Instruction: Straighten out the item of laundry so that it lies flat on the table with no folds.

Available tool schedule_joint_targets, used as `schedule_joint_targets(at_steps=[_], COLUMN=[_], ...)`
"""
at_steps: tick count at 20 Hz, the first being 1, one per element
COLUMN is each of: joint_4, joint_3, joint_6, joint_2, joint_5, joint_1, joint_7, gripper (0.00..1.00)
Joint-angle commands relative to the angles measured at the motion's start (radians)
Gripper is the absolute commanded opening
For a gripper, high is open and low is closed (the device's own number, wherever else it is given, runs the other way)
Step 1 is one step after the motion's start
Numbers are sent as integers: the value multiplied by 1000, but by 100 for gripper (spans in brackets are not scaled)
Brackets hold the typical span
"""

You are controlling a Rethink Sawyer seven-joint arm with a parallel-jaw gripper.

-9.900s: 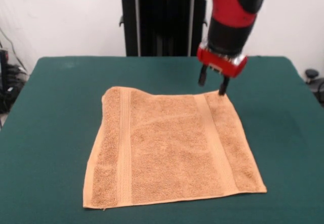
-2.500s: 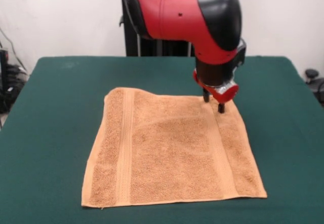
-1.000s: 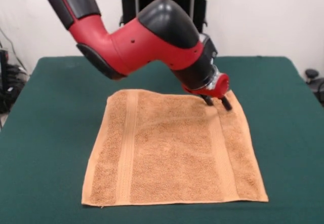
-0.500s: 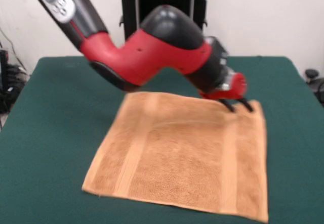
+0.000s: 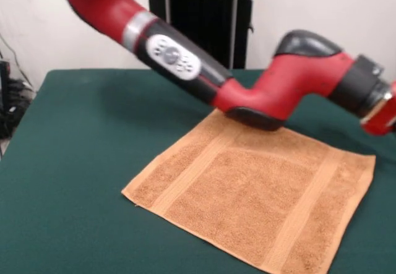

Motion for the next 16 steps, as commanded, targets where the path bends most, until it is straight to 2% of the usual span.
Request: schedule_joint_targets(at_steps=[1, 2, 3, 4, 5, 6, 8, 11, 16], joint_4=[-77, -10, 60, 120, 148, 148, 140, 145, 97], joint_3=[-226, -353, -424, -485, -572, -636, -718, -723, -765], joint_6=[-36, 52, 186, 423, 571, 703, 780, 797, 948], joint_2=[-196, -371, -498, -628, -743, -815, -882, -894, -907], joint_5=[235, 338, 437, 548, 655, 721, 774, 806, 842], joint_1=[248, 346, 396, 442, 511, 564, 631, 631, 658], joint_7=[263, 429, 507, 496, 491, 443, 409, 389, 293], gripper=[100, 100, 100, 100, 100, 100, 100, 100, 100])
